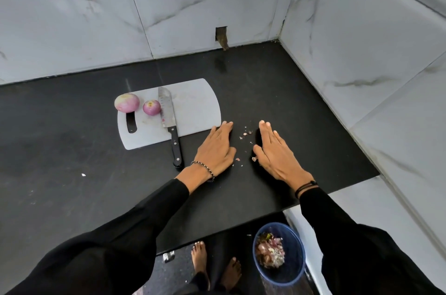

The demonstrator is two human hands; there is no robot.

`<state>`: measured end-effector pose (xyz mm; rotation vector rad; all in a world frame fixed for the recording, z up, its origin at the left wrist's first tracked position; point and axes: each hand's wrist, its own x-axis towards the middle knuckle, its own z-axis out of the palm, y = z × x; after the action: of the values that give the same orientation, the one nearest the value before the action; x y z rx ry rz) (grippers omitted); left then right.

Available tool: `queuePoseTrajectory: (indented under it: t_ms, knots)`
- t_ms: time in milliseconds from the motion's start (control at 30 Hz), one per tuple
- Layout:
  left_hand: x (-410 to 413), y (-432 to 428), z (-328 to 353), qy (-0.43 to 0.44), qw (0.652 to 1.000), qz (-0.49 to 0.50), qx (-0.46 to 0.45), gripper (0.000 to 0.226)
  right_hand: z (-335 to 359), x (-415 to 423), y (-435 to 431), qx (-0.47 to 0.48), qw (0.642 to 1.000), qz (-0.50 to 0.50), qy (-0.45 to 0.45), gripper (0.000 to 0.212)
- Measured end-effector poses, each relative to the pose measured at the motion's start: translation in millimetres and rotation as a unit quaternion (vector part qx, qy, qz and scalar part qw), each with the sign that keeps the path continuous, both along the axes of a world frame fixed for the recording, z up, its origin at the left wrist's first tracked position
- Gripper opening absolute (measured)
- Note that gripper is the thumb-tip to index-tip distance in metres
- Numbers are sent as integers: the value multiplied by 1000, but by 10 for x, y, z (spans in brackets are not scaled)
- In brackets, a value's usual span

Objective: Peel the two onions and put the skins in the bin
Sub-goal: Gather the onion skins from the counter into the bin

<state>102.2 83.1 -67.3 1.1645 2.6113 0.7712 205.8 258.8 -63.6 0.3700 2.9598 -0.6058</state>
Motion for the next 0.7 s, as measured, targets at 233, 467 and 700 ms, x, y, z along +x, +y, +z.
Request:
queuePoseTrajectory:
  t_ms: [233,467,700]
  knots:
    - [-19,312,83,-52,994,-82,-41,70,184,-156,29,-76,996,34,-35,68]
    - [284,39,6,-56,991,-113,-48,71,187,329,-70,-97,994,37,-24,67]
    - [677,-297,99,-70,991,-112,-17,74,178,748,-99,-152,988,29,-23,76]
